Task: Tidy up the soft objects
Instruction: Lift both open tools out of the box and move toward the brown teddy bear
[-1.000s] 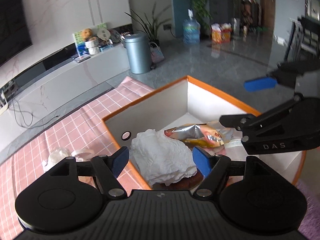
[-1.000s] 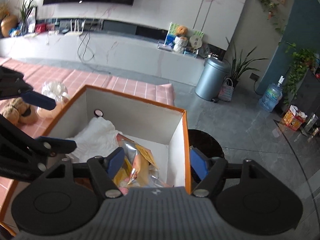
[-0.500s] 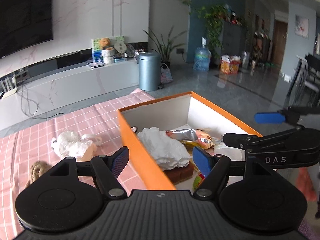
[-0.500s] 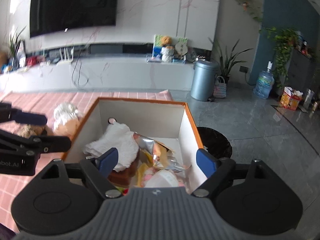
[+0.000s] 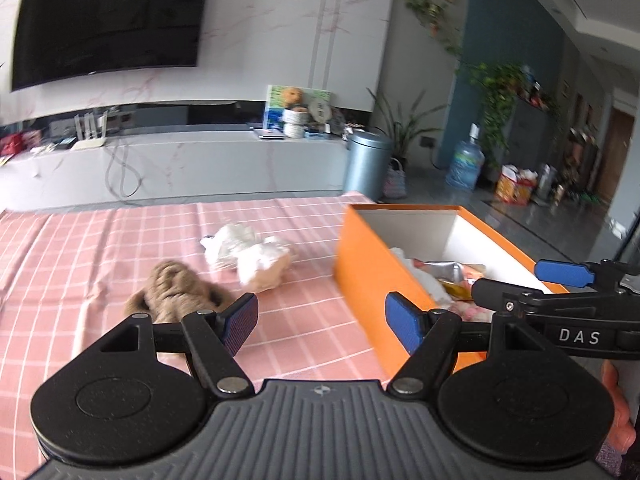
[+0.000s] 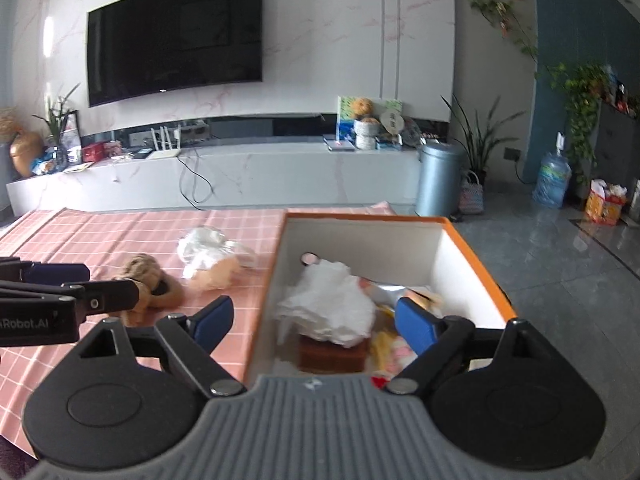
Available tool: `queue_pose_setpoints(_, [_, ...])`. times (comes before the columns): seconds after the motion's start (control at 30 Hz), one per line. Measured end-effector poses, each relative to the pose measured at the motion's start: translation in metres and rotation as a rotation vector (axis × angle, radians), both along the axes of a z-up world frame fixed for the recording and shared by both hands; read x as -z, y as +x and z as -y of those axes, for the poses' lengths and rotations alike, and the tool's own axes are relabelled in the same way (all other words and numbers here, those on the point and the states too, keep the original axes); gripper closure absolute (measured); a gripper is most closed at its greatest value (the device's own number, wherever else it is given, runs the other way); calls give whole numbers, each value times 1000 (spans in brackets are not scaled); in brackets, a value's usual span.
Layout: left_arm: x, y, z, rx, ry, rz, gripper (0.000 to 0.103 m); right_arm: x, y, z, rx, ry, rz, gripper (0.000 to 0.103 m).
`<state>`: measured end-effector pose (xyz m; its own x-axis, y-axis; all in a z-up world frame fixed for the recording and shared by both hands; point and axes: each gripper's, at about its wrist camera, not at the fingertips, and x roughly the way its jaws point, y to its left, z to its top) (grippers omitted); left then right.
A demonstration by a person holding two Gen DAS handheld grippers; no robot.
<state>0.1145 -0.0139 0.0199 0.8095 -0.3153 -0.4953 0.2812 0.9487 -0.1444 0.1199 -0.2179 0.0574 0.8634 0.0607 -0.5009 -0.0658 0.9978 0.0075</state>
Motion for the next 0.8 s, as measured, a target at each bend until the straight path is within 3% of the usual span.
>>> queue_pose_setpoints(0.23, [12, -16, -43, -112, -51, -20, 19, 2, -12, -43, -65, -39, 72, 15])
queue_pose_setpoints(0.47, [22, -18, -77, -201, -91, -37, 19, 12, -15, -87, -170, -73, 67, 16])
queue_pose_setpoints(0.8, [39, -7, -97, -220, -96, -68, 21, 29, -2, -128, -247, -188, 36, 42])
